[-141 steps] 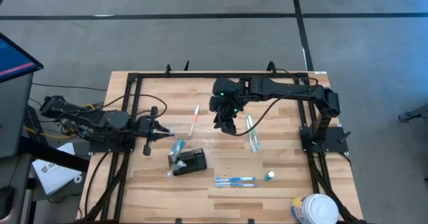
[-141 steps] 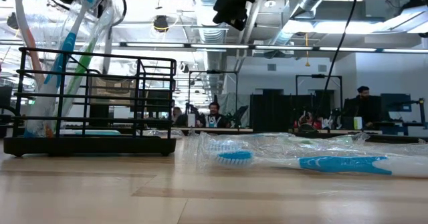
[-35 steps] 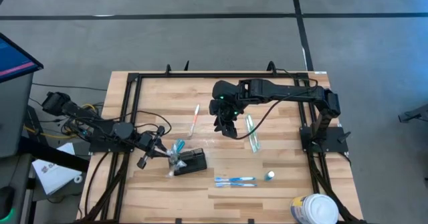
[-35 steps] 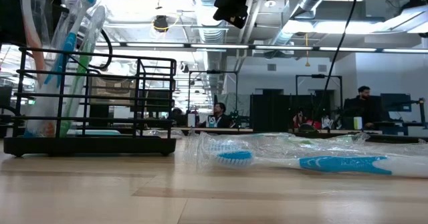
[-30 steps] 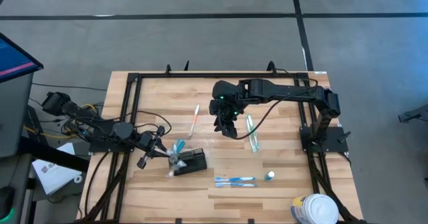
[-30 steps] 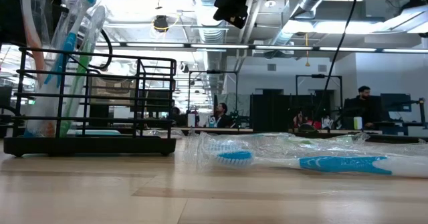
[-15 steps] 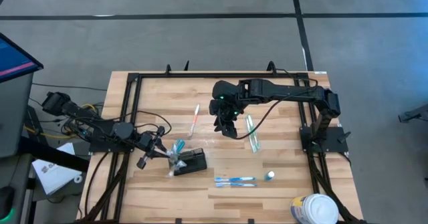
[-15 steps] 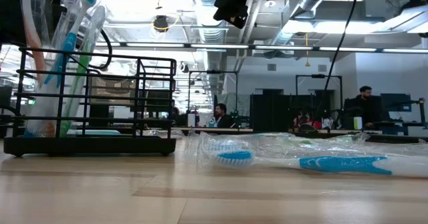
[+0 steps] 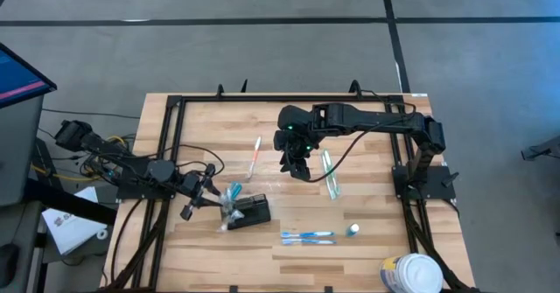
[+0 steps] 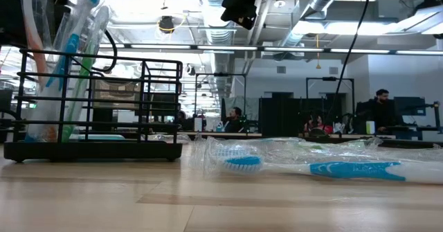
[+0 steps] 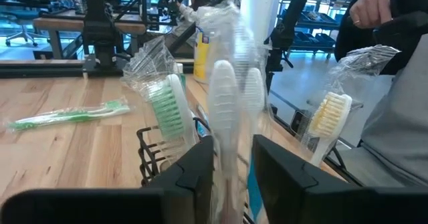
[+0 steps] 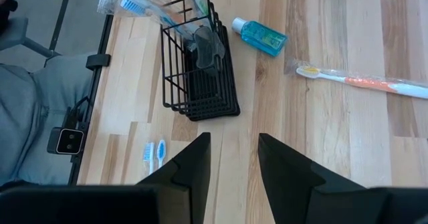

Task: Pick & Place toothbrushing station
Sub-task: Put the white violet toothbrush into the black toothbrush rack, then put the white blue toothbrush into the black toothbrush rack

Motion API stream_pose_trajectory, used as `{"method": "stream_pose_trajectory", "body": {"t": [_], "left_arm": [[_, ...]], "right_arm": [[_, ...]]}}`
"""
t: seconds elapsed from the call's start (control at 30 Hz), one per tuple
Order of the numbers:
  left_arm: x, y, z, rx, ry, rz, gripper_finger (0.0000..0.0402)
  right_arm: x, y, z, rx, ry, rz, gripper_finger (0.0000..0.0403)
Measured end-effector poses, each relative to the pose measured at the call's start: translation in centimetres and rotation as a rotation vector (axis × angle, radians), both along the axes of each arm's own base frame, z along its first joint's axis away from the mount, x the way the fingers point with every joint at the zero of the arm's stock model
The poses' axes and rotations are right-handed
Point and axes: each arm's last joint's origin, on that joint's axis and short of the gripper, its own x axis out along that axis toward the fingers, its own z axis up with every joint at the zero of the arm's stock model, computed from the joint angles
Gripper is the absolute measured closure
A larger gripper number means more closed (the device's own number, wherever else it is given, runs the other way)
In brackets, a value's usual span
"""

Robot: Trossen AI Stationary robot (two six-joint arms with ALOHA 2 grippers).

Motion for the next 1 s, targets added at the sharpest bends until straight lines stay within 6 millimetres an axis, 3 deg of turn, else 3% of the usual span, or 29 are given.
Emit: {"method": "stream_pose_trajectory", "body": {"t": [0.23, 1.0], "left_arm": [[0.0, 0.1, 0.2, 0.009, -0.032, 0.019, 0.0273], [-0.1, 0.3, 2.5, -0.064, -0.252, 0.08, 0.0276]], "right_arm": [[0.0, 0.0, 0.0, 0.0, 0.0, 0.0, 0.0287], [0.0, 0.0, 0.0, 0.0, 0.0, -0.001, 0.0287]]}}
